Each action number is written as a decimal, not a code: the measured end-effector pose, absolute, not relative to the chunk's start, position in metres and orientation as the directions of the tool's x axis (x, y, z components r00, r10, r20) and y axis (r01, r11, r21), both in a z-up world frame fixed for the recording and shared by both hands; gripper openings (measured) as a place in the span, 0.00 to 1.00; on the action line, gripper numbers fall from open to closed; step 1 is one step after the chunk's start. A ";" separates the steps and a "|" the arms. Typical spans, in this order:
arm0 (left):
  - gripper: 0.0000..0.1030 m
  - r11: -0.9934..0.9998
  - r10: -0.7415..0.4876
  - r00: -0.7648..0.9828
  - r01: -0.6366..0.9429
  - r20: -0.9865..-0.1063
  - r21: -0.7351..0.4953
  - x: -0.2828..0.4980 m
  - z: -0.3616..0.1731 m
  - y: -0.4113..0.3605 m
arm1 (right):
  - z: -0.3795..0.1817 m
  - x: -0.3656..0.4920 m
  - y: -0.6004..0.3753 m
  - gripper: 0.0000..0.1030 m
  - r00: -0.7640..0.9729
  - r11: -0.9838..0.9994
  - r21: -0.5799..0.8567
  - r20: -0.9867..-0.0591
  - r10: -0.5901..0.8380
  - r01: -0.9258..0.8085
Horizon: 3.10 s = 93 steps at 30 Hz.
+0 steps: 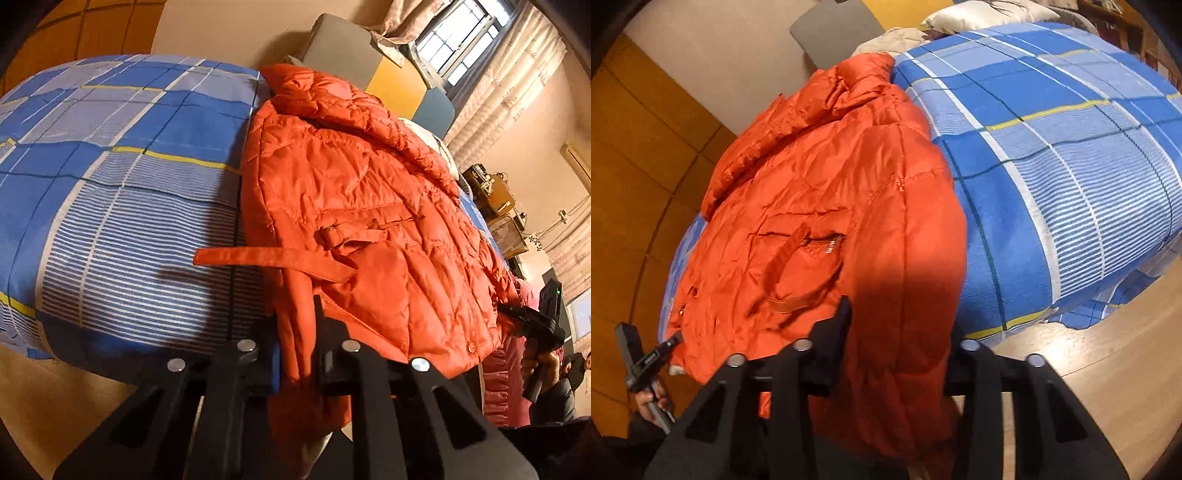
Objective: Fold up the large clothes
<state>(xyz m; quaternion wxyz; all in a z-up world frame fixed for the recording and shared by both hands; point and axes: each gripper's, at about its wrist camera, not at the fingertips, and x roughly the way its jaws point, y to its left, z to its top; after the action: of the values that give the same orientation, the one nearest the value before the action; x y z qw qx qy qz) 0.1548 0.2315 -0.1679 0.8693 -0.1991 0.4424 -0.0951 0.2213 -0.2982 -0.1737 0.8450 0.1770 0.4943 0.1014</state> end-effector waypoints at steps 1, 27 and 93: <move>0.09 0.902 -0.345 0.594 -0.003 -0.726 -0.431 0.152 -0.165 0.231 | -0.170 0.220 -0.295 0.26 0.489 0.924 0.383 -0.804 0.337 -0.008; 0.05 0.848 -0.470 0.672 0.164 -0.572 -0.504 0.129 -0.081 0.254 | -0.072 0.197 -0.283 0.12 0.576 0.920 0.364 -0.725 0.377 -0.143; 0.87 0.824 -0.359 0.720 -0.054 -0.594 -0.564 0.375 -0.081 0.324 | -0.060 0.429 -0.322 0.89 0.680 0.746 0.666 -0.553 0.482 0.013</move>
<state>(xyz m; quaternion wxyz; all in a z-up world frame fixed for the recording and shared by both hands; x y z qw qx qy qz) 0.3754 0.3237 -0.0813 0.8828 -0.2835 0.3644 -0.0863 0.4291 -0.3219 -0.0604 0.8552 0.3293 0.3760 0.1369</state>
